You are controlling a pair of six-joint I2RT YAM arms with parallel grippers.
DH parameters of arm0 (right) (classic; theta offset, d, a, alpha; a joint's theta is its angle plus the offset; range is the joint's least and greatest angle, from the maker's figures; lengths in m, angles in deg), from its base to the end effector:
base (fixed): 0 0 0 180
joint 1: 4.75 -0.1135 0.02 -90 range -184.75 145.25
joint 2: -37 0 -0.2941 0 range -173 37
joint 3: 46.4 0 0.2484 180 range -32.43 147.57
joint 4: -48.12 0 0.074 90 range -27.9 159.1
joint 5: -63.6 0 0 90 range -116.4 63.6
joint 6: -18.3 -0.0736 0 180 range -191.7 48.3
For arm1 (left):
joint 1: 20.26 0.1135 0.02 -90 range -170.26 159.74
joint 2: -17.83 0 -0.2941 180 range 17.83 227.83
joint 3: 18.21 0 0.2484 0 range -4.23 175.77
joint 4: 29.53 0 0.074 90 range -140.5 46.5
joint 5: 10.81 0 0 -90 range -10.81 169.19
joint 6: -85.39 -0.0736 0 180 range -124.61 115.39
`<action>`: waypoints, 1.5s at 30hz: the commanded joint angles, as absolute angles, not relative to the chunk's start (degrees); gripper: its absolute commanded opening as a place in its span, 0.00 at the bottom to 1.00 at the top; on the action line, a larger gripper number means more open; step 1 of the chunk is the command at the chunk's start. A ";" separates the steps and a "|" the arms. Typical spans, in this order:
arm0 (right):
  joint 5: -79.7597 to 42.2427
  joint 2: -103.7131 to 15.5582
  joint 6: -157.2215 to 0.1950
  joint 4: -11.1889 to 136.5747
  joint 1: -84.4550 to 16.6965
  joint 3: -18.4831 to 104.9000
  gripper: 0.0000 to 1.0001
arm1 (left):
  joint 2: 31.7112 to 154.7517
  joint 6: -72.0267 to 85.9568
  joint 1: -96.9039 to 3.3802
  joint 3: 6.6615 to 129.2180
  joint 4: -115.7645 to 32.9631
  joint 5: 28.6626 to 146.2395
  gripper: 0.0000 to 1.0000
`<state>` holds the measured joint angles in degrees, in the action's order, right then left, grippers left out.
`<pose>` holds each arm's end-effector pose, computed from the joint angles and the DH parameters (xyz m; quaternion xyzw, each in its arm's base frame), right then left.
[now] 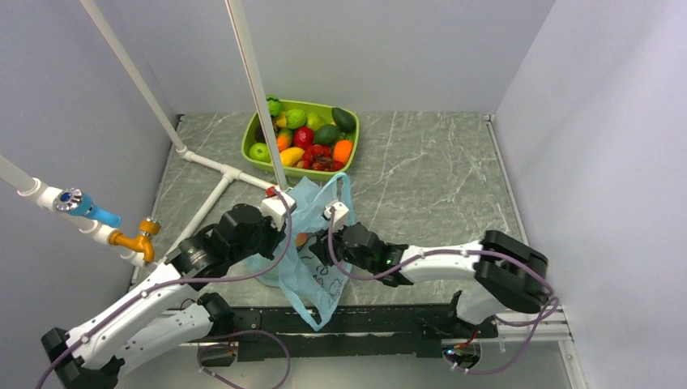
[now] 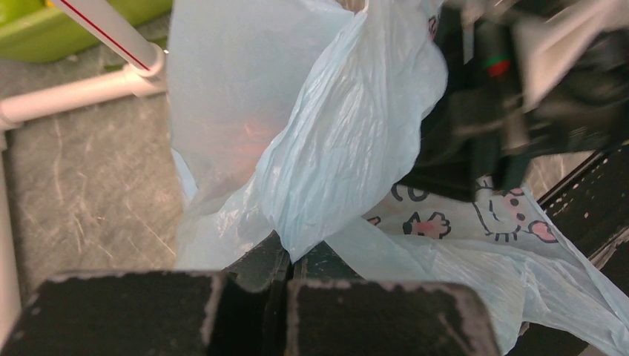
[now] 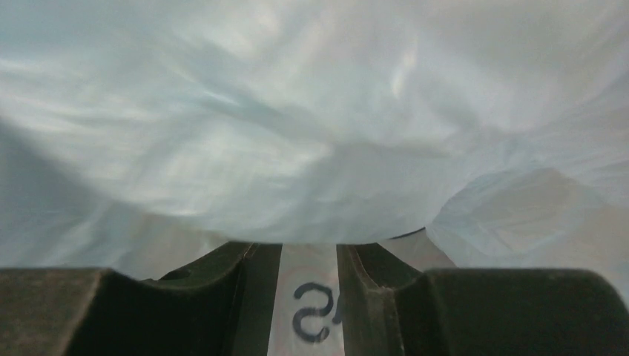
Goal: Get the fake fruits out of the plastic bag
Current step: Take out the fake fruit from the plastic bag.
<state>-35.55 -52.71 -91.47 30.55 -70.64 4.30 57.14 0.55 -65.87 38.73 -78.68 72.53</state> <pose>0.1529 0.3129 0.1976 -0.2813 0.7754 0.3333 0.4566 0.1142 -0.1045 0.2981 0.2745 0.8272 -0.1633 0.4623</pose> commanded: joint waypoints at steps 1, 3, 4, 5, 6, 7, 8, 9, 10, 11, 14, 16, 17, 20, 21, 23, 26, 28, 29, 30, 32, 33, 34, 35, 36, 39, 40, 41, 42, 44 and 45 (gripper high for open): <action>-33.94 -59.87 -89.14 20.70 -72.12 9.06 0.39 | 55.47 0.16 -66.13 38.30 -76.18 71.04 0.00; -32.81 -61.71 -88.93 19.61 -72.23 10.37 0.43 | 56.64 0.18 -66.12 38.29 -75.92 71.84 0.00; -32.61 -62.19 -88.79 18.83 -72.24 10.53 0.46 | 57.71 0.21 -66.14 38.46 -76.23 72.39 0.00; -32.76 -62.68 -88.68 18.51 -72.31 10.78 0.50 | 58.71 0.28 -66.10 38.75 -76.56 72.89 0.00; -33.07 -63.10 -88.63 18.66 -72.26 11.14 0.53 | 59.88 0.39 -66.10 39.02 -76.82 73.57 0.00; -33.41 -63.51 -88.46 19.00 -72.22 11.62 0.56 | 60.90 0.39 -66.14 39.30 -77.17 74.09 0.00; -33.67 -63.97 -88.10 19.49 -72.24 12.14 0.60 | 61.79 0.40 -66.14 39.62 -77.54 74.31 0.00; -33.77 -64.40 -87.82 20.16 -72.24 12.75 0.62 | 62.50 0.44 -66.18 39.93 -77.95 74.49 0.00; -33.76 -64.80 -87.45 20.36 -72.25 13.21 0.63 | 62.93 0.61 -66.21 40.30 -78.46 74.46 0.00; -33.67 -65.36 -87.22 20.09 -72.27 13.48 0.65 | 62.81 0.65 -66.16 40.36 -78.51 74.46 0.00; -34.34 -66.68 -86.76 19.34 -72.25 14.55 0.71 | 60.57 0.60 -66.29 39.74 -77.80 74.66 0.00; -36.00 -67.29 -86.43 18.62 -72.25 15.05 0.76 | 59.10 0.64 -66.28 39.57 -77.75 73.91 0.00; -37.08 -67.48 -86.27 18.28 -72.28 15.19 0.77 | 58.39 0.78 -66.29 39.48 -77.77 73.07 0.00; -41.07 -67.83 -85.13 16.91 -72.23 15.81 0.82 | 56.53 0.92 -66.28 39.13 -77.39 72.25 0.00; -42.53 -68.05 -84.62 16.54 -72.18 16.13 0.84 | 56.24 0.86 -66.27 39.03 -77.15 72.05 0.00; -45.06 -68.63 -83.73 15.96 -72.18 16.83 0.87 | 56.22 0.60 -66.26 38.84 -76.86 71.70 0.00; -48.30 -68.69 -82.76 14.53 -72.16 17.00 0.89 | 57.88 0.31 -66.26 39.05 -77.05 71.17 0.00; -50.36 -68.36 -82.05 13.47 -71.98 16.81 0.91 | 59.07 0.35 -66.32 39.37 -77.35 71.06 0.00; -51.17 -68.44 -81.73 13.34 -71.74 16.92 0.91 | 59.81 0.39 -66.29 39.51 -77.53 71.02 0.00; -52.15 -68.58 -81.59 13.80 -71.54 17.21 0.91 | 60.53 0.39 -66.29 39.66 -77.71 70.90 0.00; -53.34 -68.84 -81.48 13.80 -70.72 17.03 0.92 | 61.17 0.45 -66.26 39.71 -77.90 70.47 0.00; -52.08 -69.02 -81.46 12.73 -70.08 16.27 0.92 | 61.29 0.48 -66.31 39.72 -77.94 70.39 0.00; -49.55 -69.20 -81.37 11.39 -69.25 15.54 0.92 | 61.28 0.48 -66.29 39.65 -77.82 70.28 0.00; -46.82 -69.49 -81.38 10.11 -68.50 14.89 0.93 | 61.13 0.48 -66.27 39.63 -77.68 70.36 0.00; -43.64 -69.97 -81.29 8.94 -67.88 14.64 0.93 | 61.03 0.48 -66.26 39.56 -77.57 70.37 0.00; -37.44 -72.61 -81.06 8.38 -67.34 16.86 0.92 | 60.80 0.40 -66.25 39.36 -77.48 70.31 0.00; -36.20 -73.58 -80.99 8.83 -67.43 18.01 0.92 | 60.83 0.40 -66.31 39.36 -77.39 70.39 0.00; -35.79 -74.66 -81.42 9.99 -67.42 19.16 0.91 | 60.95 0.40 -66.28 39.36 -77.47 70.36 0.00; -36.23 -75.51 -82.15 11.13 -67.42 19.88 0.90 | 61.16 0.46 -66.28 39.39 -77.60 70.29 0.00; -37.37 -76.01 -83.41 10.37 -67.47 18.61 0.90 | 61.33 0.56 -66.32 39.58 -77.84 70.14 0.00; -38.02 -75.96 -83.87 9.05 -67.43 17.01 0.92 | 61.37 0.65 -66.32 39.57 -77.81 70.09 0.00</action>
<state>-39.31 -75.07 -82.24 12.38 -67.12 18.10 61.44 0.55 -66.11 38.73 -78.51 69.85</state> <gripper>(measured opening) 0.905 0.012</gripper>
